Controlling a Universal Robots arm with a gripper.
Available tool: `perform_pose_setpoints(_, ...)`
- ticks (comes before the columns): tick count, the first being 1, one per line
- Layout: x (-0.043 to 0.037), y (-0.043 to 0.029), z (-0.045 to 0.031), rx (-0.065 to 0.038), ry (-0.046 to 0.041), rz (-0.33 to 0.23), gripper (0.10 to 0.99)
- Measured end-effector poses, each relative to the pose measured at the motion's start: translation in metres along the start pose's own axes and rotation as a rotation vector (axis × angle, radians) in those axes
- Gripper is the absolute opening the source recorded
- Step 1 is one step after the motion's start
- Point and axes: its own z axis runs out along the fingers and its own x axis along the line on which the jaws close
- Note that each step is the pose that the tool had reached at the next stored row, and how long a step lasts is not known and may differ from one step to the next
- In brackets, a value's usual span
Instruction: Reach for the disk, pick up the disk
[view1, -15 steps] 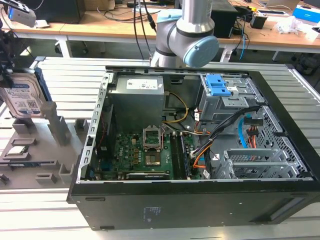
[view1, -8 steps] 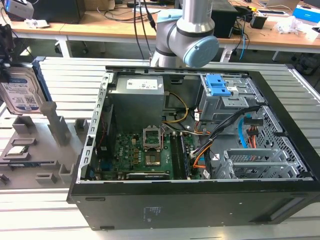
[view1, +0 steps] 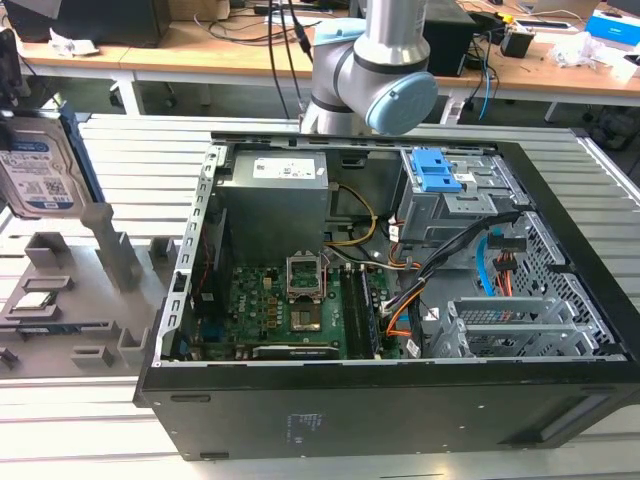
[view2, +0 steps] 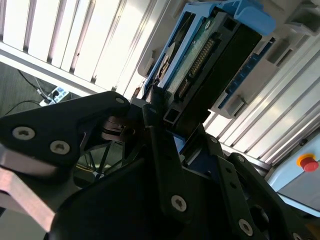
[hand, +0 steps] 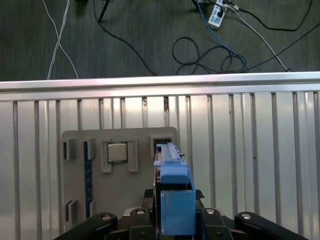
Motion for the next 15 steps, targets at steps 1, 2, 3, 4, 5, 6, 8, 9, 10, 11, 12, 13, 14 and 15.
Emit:
perform_pose_setpoints(1,-0.0002,-0.0006,-0.0011,-0.001,0.0,0.0,0.369)
perform_pose_setpoints(2,-0.0002,-0.0011,-0.0017,-0.001,0.0001,0.0,0.369)
perform_pose_setpoints(3,-0.0003,-0.0016,-0.0023,-0.002,0.0003,0.0,0.369)
perform_pose_setpoints(4,-0.0004,-0.002,-0.003,-0.002,0.0004,0.0,0.369)
perform_pose_setpoints(5,-0.0008,-0.0023,-0.0045,-0.003,0.0009,0.0,0.369)
perform_pose_setpoints(6,-0.0013,-0.0023,-0.0054,-0.003,0.0012,0.0,0.369)
perform_pose_setpoints(8,-0.0018,-0.0024,-0.0067,-0.003,0.0013,0.0,0.369)
perform_pose_setpoints(9,-0.002,-0.0025,-0.0074,-0.003,0.0014,0.0,0.369)
perform_pose_setpoints(10,-0.0021,-0.0026,-0.0077,-0.003,0.0014,0.0,0.369)
perform_pose_setpoints(11,-0.0022,-0.0028,-0.0084,-0.003,0.0014,0.0,0.369)
perform_pose_setpoints(12,-0.0022,-0.0029,-0.0096,-0.004,0.0015,0.0,0.369)
perform_pose_setpoints(13,-0.0021,-0.003,-0.0107,-0.003,0.0014,0.0,0.369)
perform_pose_setpoints(14,-0.0021,-0.0029,-0.0121,-0.004,0.0015,0.0,0.369)
perform_pose_setpoints(15,-0.002,-0.0028,-0.0157,-0.003,0.0014,0.0,0.369)
